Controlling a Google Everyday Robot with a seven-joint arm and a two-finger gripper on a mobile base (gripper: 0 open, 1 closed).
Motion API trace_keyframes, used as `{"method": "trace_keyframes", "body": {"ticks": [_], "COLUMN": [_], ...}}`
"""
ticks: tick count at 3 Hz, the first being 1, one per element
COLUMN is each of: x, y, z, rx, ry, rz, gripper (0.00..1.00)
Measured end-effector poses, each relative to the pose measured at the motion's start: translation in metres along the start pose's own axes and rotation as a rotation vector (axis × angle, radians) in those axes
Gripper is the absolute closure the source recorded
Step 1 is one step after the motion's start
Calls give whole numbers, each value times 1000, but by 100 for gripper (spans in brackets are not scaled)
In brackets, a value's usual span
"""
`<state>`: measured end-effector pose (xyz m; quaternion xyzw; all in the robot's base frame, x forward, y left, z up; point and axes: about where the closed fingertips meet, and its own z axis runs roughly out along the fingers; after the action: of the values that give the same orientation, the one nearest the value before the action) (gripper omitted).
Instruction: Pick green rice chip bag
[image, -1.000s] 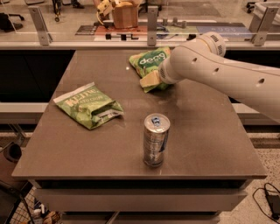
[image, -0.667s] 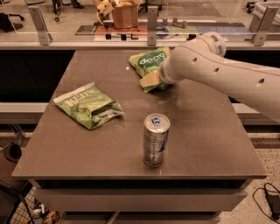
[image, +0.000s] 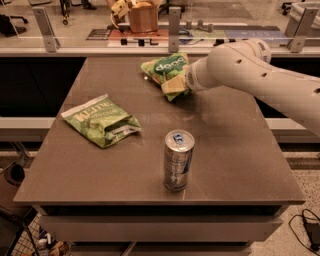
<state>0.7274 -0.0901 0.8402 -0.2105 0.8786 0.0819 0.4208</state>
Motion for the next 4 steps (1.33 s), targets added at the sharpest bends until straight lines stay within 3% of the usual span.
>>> {"method": "trace_keyframes", "body": {"ticks": [3, 4], "x": [-49, -66], "y": [-26, -31], "z": [-45, -66], "rx": [-150, -180], "ry": [-184, -228], "rz": [-18, -44], "gripper": [100, 100]}}
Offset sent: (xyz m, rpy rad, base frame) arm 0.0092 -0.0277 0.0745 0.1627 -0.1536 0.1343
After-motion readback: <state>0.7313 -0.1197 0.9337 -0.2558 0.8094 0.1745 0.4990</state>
